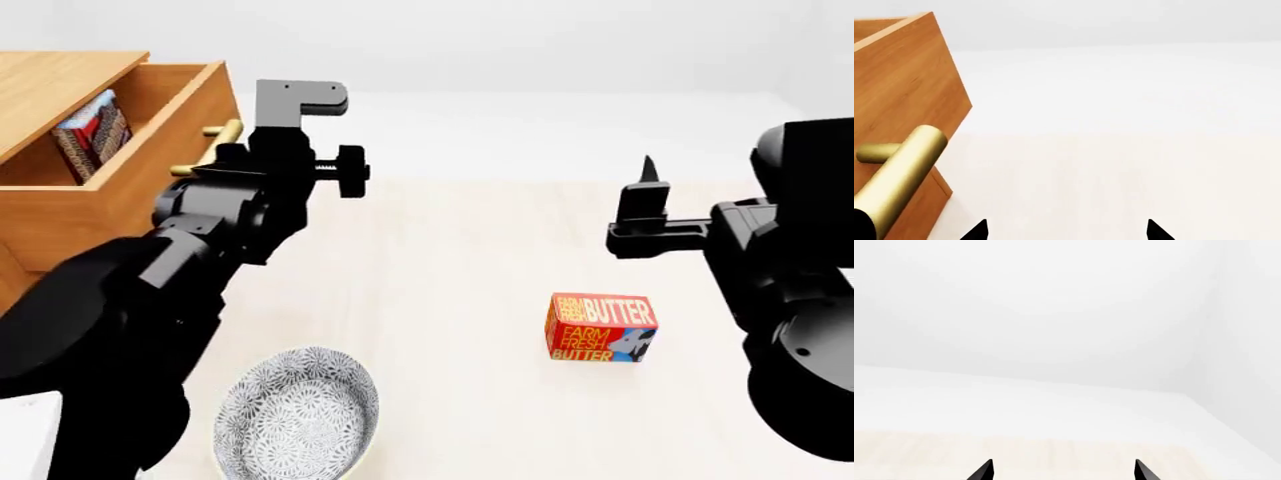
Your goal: Put the chocolate pudding in the top drawer of the cabinet and close it.
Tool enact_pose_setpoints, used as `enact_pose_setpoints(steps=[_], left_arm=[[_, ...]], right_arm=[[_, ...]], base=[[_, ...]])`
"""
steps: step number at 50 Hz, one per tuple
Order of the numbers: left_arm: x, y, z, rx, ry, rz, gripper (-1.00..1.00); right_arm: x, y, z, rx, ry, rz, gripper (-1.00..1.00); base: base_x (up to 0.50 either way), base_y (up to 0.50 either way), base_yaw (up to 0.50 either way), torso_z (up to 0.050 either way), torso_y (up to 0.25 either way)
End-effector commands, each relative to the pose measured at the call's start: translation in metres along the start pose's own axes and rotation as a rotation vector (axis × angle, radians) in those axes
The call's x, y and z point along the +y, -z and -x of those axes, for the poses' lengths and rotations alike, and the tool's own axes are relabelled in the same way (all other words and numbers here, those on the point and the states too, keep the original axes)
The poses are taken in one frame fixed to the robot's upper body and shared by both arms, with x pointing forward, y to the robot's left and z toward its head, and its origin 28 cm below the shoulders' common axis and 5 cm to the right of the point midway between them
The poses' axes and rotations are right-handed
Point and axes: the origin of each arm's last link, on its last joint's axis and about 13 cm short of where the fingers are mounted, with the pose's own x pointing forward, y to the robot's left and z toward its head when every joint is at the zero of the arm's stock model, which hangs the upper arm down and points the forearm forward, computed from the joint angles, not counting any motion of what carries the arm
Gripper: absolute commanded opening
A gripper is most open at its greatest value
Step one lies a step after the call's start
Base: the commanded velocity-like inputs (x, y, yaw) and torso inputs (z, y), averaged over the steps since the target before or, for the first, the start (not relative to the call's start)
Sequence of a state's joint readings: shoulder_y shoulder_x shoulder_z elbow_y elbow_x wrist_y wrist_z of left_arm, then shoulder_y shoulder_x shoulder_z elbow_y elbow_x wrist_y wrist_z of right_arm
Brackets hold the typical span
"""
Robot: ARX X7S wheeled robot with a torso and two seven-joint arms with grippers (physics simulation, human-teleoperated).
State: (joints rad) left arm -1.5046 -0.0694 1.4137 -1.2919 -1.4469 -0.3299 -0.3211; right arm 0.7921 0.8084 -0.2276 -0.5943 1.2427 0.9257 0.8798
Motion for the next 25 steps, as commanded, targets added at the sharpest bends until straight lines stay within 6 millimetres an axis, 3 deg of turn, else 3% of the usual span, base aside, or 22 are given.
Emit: enact_pose_setpoints(steps=[1, 25], left_arm=[[0.029, 0.001, -0.004, 0.011, -0.093, 0.027, 1.00], [0.063, 0.003, -0.006, 0.020, -0.192, 0.104, 1.00]], right_arm=[[0.003, -0.001, -0.002, 0.002, -0.008, 0.003, 1.00], [0.010, -0.003, -0.007, 0.000, -0.026, 0.002, 1.00]], base=[[0.00, 0.00, 0.00, 0.000, 0.000], [0.00, 0.00, 0.00, 0.000, 0.000]])
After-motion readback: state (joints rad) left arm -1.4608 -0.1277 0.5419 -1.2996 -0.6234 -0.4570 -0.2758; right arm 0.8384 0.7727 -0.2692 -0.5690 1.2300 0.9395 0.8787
